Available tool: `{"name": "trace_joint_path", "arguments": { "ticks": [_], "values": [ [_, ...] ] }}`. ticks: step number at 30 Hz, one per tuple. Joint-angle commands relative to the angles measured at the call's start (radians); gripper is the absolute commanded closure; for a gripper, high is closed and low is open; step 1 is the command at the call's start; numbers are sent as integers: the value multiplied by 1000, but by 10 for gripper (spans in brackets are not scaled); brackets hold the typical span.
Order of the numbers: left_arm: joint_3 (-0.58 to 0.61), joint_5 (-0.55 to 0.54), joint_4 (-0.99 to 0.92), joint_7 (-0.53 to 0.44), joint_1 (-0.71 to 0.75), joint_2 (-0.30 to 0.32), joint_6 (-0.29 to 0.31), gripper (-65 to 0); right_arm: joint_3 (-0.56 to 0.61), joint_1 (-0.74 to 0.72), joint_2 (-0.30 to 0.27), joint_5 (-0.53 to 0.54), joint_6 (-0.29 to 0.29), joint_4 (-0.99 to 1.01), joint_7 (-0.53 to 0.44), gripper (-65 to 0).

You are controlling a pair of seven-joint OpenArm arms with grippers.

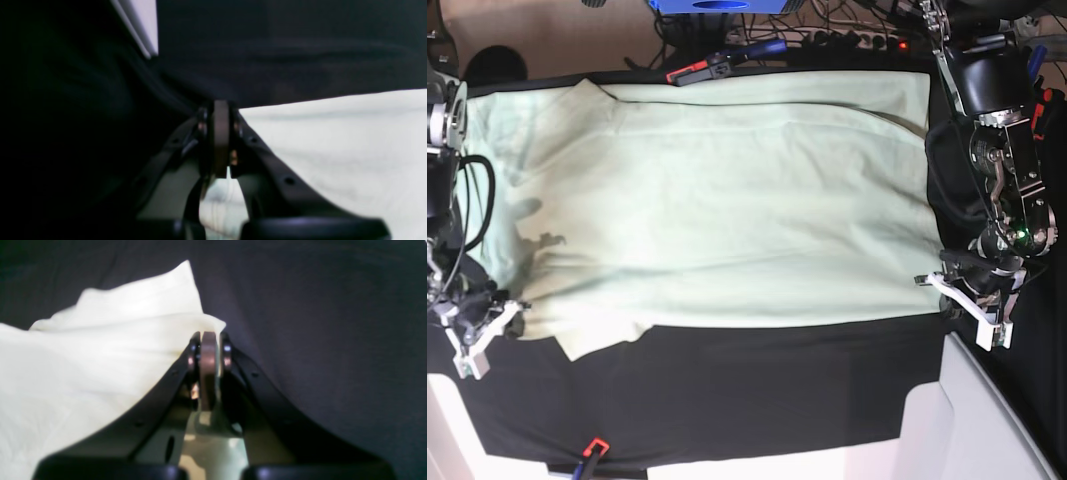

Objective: Fold the T-shirt properly
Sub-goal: 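Pull the held shirt edge outward with both grippers to smooth it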

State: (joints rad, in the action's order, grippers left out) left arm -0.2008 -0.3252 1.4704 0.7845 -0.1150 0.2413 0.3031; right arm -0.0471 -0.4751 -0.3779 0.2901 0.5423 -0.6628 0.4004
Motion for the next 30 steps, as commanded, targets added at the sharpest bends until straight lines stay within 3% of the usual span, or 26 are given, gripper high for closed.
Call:
{"name": "trace_joint_path", "arguments": {
  "ticks": [1, 30],
  "values": [
    [-6, -7, 26, -23, -7, 16, -3, 0, -3, -24, -19, 14, 5, -15, -42, -3],
    [4, -5, 28, -21, 171, 16, -3, 0, -3, 111, -26, 14, 3, -16, -68, -1]
  ]
}}
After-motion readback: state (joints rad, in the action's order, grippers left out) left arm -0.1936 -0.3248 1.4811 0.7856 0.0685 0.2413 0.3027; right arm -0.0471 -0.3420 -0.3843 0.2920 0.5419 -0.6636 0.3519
